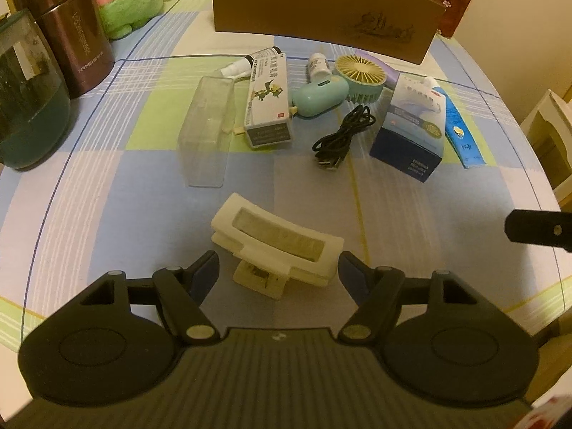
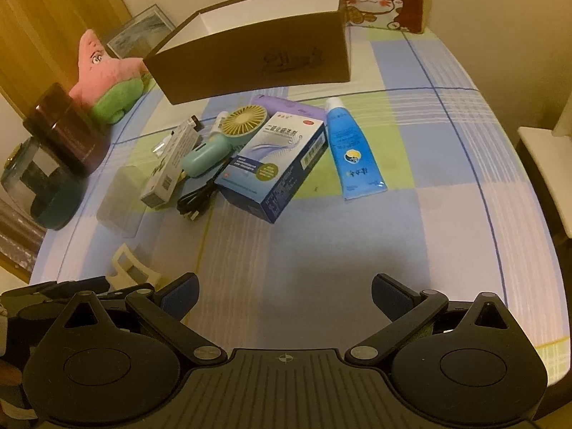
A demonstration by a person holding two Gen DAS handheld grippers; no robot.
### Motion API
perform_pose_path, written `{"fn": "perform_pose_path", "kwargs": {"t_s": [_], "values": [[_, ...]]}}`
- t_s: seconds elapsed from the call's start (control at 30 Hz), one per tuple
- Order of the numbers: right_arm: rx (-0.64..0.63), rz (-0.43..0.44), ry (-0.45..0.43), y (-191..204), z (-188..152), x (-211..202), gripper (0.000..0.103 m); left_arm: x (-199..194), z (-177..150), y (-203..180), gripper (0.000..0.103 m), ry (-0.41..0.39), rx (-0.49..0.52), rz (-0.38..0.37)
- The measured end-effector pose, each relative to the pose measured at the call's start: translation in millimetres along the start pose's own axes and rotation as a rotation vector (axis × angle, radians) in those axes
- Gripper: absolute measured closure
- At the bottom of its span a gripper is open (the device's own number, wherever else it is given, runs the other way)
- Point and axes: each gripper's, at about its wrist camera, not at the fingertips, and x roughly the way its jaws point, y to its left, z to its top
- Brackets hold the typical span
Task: Organize rigid objects
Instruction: 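Lower left gripper onto the white plastic clip and close it while right gripper approaches the medicine box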
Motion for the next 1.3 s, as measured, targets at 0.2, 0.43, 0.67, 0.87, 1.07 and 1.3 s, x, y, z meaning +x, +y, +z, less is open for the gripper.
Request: {"fn": "perform_pose_path", "kwargs": {"t_s": [0.2, 0.43, 0.67, 0.87, 1.07, 1.3], "values": [[-0.022, 0.016, 0.021, 3.1, 9.1, 10.9, 0.001, -4.2, -2.2, 17.4, 0.031, 0.007, -0.010, 0.039], [-0.042, 0.028, 0.041, 5.0, 15.1, 21.4, 0.001, -12.9, 3.7, 35.0, 0.032, 0.010, -0.044, 0.058], [-0.057, 0.037, 0.041, 8.9, 22.4, 29.4, 0.001, -0.3, 27.0, 26.7, 0.032, 0.005, -0.082, 0.065], [-0.069, 0.044, 0.043, 13.7, 27.9, 34.8, 0.001, 19.0, 34.5, 22.9, 0.035, 0.033, -0.074, 0.111], [-0.082, 0.053, 0.042, 17.6, 32.8, 40.3, 0.001, 26.8, 34.2, 25.5, 0.055, 0.056, -0.084, 0.109], [-0.097, 0.067, 0.050, 21.2, 37.4, 46.5, 0.001, 19.7, 24.9, 29.4, 0.064, 0.042, -0.025, 0.132]]}}
